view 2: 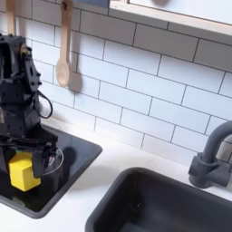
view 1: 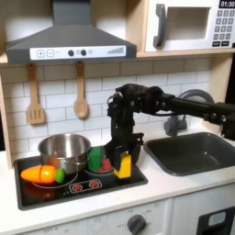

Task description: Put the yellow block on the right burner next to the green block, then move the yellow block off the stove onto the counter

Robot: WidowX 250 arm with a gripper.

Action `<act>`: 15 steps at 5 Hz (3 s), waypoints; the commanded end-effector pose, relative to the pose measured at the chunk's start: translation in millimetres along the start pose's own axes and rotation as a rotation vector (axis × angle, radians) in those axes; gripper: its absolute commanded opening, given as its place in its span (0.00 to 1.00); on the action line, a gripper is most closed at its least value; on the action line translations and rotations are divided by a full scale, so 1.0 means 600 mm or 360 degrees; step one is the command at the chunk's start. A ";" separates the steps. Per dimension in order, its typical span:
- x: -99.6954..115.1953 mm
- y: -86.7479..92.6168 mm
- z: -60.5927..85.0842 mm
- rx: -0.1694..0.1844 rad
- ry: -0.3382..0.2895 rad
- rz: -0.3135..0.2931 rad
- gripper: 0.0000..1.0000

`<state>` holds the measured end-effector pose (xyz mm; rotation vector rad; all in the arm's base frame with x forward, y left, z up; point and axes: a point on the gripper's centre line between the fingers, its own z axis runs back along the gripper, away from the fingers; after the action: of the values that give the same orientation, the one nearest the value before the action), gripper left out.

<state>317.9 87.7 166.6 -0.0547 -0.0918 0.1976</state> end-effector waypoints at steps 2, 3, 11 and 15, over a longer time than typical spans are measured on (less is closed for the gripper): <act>-0.004 -0.009 -0.016 0.0010 0.0019 -0.0011 0.64; -0.004 -0.012 -0.011 0.0025 0.0002 -0.0002 1.00; 0.036 0.031 0.017 -0.0007 -0.0066 0.0166 1.00; 0.084 0.048 0.018 -0.0006 -0.0087 0.0210 1.00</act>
<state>359.3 128.7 177.9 -0.0615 -0.1364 0.3377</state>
